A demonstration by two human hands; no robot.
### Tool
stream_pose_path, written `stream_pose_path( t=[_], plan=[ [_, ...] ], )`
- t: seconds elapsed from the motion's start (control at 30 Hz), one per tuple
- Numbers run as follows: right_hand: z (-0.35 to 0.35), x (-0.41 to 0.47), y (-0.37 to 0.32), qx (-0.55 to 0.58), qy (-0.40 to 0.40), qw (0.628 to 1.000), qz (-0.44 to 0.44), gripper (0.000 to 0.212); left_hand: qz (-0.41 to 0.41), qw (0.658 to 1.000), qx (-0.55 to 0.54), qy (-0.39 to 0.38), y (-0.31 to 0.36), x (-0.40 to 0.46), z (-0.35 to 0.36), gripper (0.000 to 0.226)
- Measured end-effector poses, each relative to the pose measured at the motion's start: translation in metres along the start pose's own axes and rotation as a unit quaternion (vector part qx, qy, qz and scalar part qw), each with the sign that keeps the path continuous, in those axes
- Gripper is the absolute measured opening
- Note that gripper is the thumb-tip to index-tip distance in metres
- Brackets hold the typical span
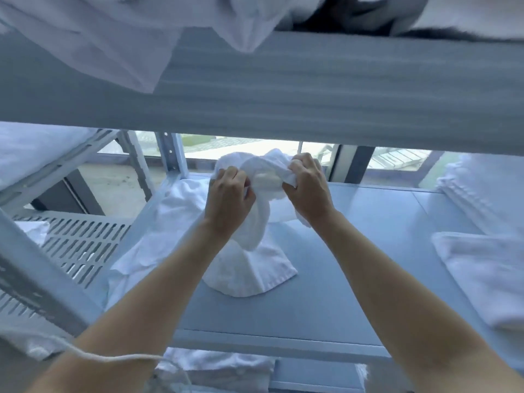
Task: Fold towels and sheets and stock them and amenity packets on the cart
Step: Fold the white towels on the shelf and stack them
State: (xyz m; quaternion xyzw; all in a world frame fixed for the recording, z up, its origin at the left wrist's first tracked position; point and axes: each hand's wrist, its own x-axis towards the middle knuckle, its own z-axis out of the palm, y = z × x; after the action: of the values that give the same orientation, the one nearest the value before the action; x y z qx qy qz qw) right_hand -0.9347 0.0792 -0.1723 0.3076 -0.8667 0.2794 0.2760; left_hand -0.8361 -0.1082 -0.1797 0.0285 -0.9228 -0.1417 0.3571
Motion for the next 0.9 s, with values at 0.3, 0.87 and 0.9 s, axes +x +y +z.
stream_pose_path(
  t=[0.3,0.87,0.9],
  plan=[
    [-0.13,-0.073,0.124,-0.1,0.028,0.991,0.089,0.028,0.075,0.987,-0.132,-0.051,0.161,-0.005,0.071,0.005],
    [-0.159,-0.168,0.23,-0.065,-0.229,0.92,0.313,0.062,0.04,0.922,-0.01,-0.385,0.22,-0.091,0.151,0.067],
    [-0.149,-0.174,0.233,-0.068,-0.254,0.907,0.328,0.064,0.037,0.91,0.006,-0.413,0.218,-0.102,0.154,0.071]
  ],
)
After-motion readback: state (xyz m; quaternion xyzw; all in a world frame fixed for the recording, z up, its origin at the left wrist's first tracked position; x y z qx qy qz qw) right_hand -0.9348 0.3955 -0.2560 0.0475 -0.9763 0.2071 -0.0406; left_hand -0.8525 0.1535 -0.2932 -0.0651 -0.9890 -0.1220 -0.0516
